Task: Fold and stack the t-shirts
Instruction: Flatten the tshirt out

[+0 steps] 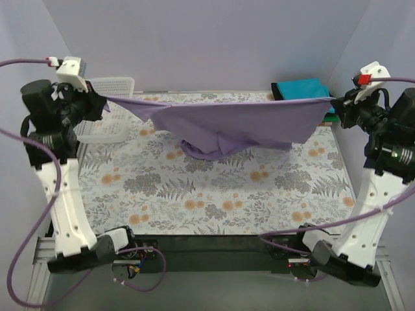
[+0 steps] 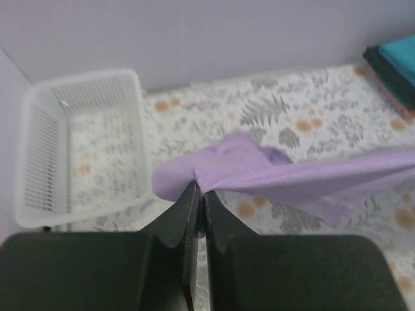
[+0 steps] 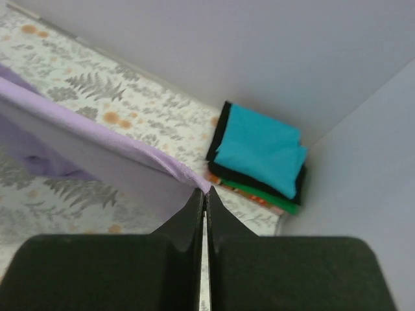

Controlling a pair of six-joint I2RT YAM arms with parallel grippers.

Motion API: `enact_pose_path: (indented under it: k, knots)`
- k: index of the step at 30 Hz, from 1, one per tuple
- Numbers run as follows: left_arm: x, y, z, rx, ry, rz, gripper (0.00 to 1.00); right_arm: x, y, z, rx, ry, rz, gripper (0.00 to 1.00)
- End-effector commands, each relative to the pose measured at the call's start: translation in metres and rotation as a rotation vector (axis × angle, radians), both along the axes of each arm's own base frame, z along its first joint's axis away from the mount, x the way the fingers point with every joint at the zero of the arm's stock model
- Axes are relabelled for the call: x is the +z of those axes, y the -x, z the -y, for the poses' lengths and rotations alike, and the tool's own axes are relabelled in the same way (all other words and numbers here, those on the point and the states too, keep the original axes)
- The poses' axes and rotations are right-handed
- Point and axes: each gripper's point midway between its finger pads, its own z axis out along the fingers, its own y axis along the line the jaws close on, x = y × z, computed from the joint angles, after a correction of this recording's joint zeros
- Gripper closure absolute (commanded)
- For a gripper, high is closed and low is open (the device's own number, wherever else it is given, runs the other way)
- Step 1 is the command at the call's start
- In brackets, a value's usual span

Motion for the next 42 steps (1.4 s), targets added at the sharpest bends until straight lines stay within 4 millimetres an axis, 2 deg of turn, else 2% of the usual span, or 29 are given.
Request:
enact_pose_path:
  k: [1, 2, 4, 7, 9, 11, 13, 14, 15, 17, 18, 19, 20, 21, 22, 23, 24, 26, 29, 30, 31, 32, 33, 35, 37, 38, 40, 41, 42]
  knots:
    - [0.09, 0.05, -0.02, 0.181, -0.11, 0.306, 1.0, 0.058, 0.026, 0.025, -0.193, 0.166, 0.243, 0.99]
    - [0.109, 0.059, -0.02, 0.204, -0.107, 0.351, 1.0, 0.073, 0.034, 0.025, -0.225, 0.17, 0.298, 0.99]
    - [0.128, 0.07, -0.017, 0.204, -0.113, 0.41, 1.0, 0.103, 0.038, 0.033, -0.299, 0.159, 0.389, 0.99]
    - [0.141, 0.078, -0.01, 0.179, -0.12, 0.461, 1.0, 0.134, 0.038, 0.037, -0.327, 0.14, 0.466, 0.99]
    - [0.136, 0.069, -0.011, 0.172, -0.113, 0.437, 1.0, 0.138, 0.027, 0.033, -0.282, 0.128, 0.476, 0.99]
    - [0.124, 0.055, -0.016, 0.173, -0.104, 0.396, 1.0, 0.13, 0.009, 0.032, -0.238, 0.09, 0.442, 0.99]
    - [0.104, 0.026, -0.021, 0.162, -0.079, 0.323, 1.0, 0.121, -0.008, 0.026, -0.166, 0.065, 0.422, 0.99]
    - [0.098, 0.014, -0.024, 0.159, -0.07, 0.302, 1.0, 0.108, -0.027, 0.028, -0.133, 0.028, 0.377, 0.99]
    - [0.089, -0.009, -0.027, 0.143, -0.053, 0.279, 1.0, 0.105, -0.036, 0.021, -0.085, 0.012, 0.371, 0.99]
    - [0.086, -0.032, -0.029, 0.125, -0.028, 0.268, 1.0, 0.086, -0.069, 0.02, -0.038, -0.02, 0.303, 0.99]
    - [0.072, -0.061, -0.032, 0.109, 0.01, 0.226, 1.0, 0.084, -0.08, 0.006, -0.004, -0.026, 0.291, 0.99]
    - [0.091, -0.069, -0.032, 0.102, 0.017, 0.267, 1.0, 0.082, -0.098, 0.003, 0.01, -0.023, 0.282, 0.99]
    - [0.093, -0.082, -0.034, 0.093, 0.03, 0.271, 1.0, 0.085, -0.109, 0.002, -0.003, -0.012, 0.289, 0.99]
    - [0.095, -0.094, -0.035, 0.085, 0.044, 0.273, 1.0, 0.087, -0.118, -0.012, 0.023, -0.006, 0.293, 0.99]
    - [0.102, -0.117, -0.036, 0.066, 0.07, 0.289, 1.0, 0.098, -0.135, -0.013, 0.023, -0.009, 0.314, 0.99]
    - [0.104, -0.155, -0.04, 0.027, 0.09, 0.348, 1.0, 0.106, -0.174, -0.003, -0.032, -0.102, 0.296, 0.99]
    - [0.1, -0.157, -0.039, 0.031, 0.112, 0.333, 1.0, 0.131, -0.166, -0.002, -0.045, -0.094, 0.356, 0.99]
    - [0.128, -0.167, -0.044, 0.041, 0.117, 0.47, 1.0, 0.145, -0.183, 0.003, -0.072, -0.154, 0.388, 0.99]
    - [0.185, -0.162, -0.048, 0.062, 0.109, 0.667, 1.0, 0.195, -0.171, 0.008, -0.101, -0.193, 0.557, 0.99]
    - [0.206, -0.156, -0.052, 0.087, 0.091, 0.732, 1.0, 0.196, -0.172, 0.012, -0.122, -0.196, 0.58, 0.99]
    - [0.235, -0.142, -0.052, 0.098, 0.071, 0.824, 1.0, 0.216, -0.163, 0.012, -0.121, -0.188, 0.67, 0.99]
    - [0.247, -0.135, -0.054, 0.118, 0.064, 0.866, 1.0, 0.23, -0.148, 0.009, -0.116, -0.21, 0.715, 0.99]
    - [0.255, -0.126, -0.056, 0.134, 0.04, 0.915, 1.0, 0.228, -0.15, 0.01, -0.11, -0.209, 0.741, 0.99]
    - [0.243, -0.126, -0.053, 0.114, 0.017, 0.914, 1.0, 0.225, -0.148, 0.004, -0.08, -0.193, 0.748, 0.99]
    - [0.227, -0.12, -0.041, 0.048, -0.008, 0.9, 1.0, 0.209, -0.157, -0.001, -0.045, -0.189, 0.708, 0.99]
    - [0.189, -0.137, -0.042, 0.038, 0.006, 0.812, 1.0, 0.185, -0.169, -0.003, -0.031, -0.183, 0.653, 0.99]
    - [0.153, -0.141, -0.035, -0.011, 0.008, 0.732, 1.0, 0.157, -0.18, -0.01, -0.009, -0.156, 0.608, 0.99]
    - [0.104, -0.153, -0.035, -0.022, 0.027, 0.629, 1.0, 0.128, -0.19, -0.011, 0.0, -0.15, 0.549, 0.99]
    - [0.084, -0.153, -0.033, -0.033, 0.036, 0.587, 1.0, 0.11, -0.194, -0.021, 0.04, -0.14, 0.513, 0.99]
